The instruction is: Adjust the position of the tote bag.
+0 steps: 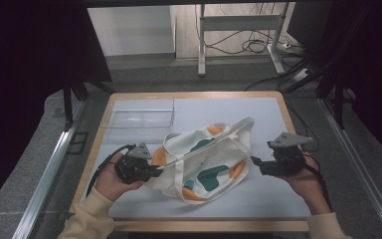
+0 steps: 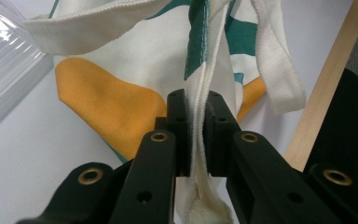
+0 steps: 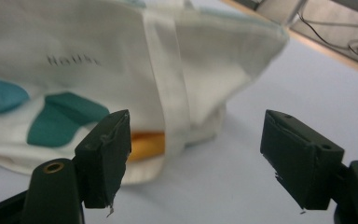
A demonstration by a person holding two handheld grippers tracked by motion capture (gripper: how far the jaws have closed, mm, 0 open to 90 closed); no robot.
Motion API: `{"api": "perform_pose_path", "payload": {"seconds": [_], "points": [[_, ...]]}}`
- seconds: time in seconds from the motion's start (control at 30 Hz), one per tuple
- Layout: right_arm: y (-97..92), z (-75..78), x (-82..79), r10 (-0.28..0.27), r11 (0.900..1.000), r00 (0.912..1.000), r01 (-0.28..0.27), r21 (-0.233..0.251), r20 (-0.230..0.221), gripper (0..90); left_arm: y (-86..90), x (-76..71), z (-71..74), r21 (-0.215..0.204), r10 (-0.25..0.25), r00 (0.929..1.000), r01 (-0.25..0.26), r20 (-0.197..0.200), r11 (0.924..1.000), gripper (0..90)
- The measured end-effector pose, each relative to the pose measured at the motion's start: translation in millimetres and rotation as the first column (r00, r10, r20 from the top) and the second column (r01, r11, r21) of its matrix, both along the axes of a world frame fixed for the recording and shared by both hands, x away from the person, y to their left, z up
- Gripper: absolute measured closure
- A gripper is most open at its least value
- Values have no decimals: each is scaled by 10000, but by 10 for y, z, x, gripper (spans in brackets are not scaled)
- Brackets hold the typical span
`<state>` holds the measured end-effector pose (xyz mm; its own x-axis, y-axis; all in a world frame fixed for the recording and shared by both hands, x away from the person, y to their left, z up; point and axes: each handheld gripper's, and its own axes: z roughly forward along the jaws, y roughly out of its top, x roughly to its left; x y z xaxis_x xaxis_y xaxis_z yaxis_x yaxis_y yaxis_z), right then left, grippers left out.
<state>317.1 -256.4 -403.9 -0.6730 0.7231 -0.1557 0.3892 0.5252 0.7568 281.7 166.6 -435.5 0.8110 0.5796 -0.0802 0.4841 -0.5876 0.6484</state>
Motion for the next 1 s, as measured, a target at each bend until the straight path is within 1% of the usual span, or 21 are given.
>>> {"api": "perform_pose_path", "payload": {"seconds": [0.03,0.07,0.1,0.13,0.17,0.27,0.3,0.33,0.43,0.53,0.6,0.63,0.67,0.73,0.77,0.8,0.83,0.87,0.9,1.0], "points": [[14,31,28,69,10000,10000,-69,-61,13,235,5,5,0,-9,-4,10000,4,-7,10000,834],[47,95,127,183,9993,9998,-183,-318,-9,230,7,5,1,-57,-2,10000,2,-29,10000,833],[47,95,127,183,9993,9998,-183,-318,-9,230,7,5,1,-57,-2,10000,2,-29,10000,833],[50,111,164,211,9990,9998,-212,-391,-29,230,7,4,2,-71,0,10000,-1,-26,10000,833],[50,140,285,176,9986,9997,-183,-502,-151,230,8,4,2,-74,-7,10000,7,-31,10000,833],[39,143,435,198,9979,9992,-219,-602,-342,243,10,5,0,-73,-45,10000,45,-18,10000,831],[37,140,484,225,9971,9990,-252,-721,-376,248,13,2,-1,-115,-35,10000,35,-61,9999,831],[37,140,484,225,9971,9990,-252,-721,-376,248,13,2,-1,-115,-35,10000,35,-61,9999,831],[58,118,631,276,9936,9976,-344,-1073,-641,251,16,4,-3,-130,-51,10000,51,-68,9999,830],[73,112,682,313,9925,9969,-395,-1159,-717,251,21,8,-5,-162,-67,9999,66,-77,9998,830],[90,110,735,354,9901,9969,-445,-1329,-700,252,26,12,-5,-175,-68,9999,67,-91,9998,829],[97,110,784,417,9903,9965,-509,-1290,-731,252,26,13,-7,-176,-79,9999,78,-99,9998,830],[97,110,784,417,9903,9965,-509,-1290,-731,252,26,15,-9,-171,-84,9999,82,-107,9998,830],[101,106,883,518,9903,9960,-606,-1247,-727,252,25,17,-8,-163,-86,9999,85,-111,9998,831],[101,106,883,518,9903,9960,-606,-1247,-727,252,25,17,-8,-163,-86,9999,85,-111,9998,831],[89,79,969,587,9901,9945,-692,-1224,-869,253,28,17,-7,-173,-85,9999,83,-114,9998,831],[89,79,969,587,9901,9945,-692,-1224,-869,253,28,17,-7,-173,-85,9999,83,-114,9998,831],[76,54,1033,645,9894,9929,-767,-1233,-999,253,28,17,-9,-181,-90,9999,88,-113,9998,831],[76,54,1033,645,9894,9929,-767,-1233,-999,253,27,18,-10,-181,-98,9999,96,-113,9998,831],[42,32,1152,693,9898,9912,-824,-1162,-1126,257,40,29,-14,-221,-124,9999,121,-117,9997,831]]}}
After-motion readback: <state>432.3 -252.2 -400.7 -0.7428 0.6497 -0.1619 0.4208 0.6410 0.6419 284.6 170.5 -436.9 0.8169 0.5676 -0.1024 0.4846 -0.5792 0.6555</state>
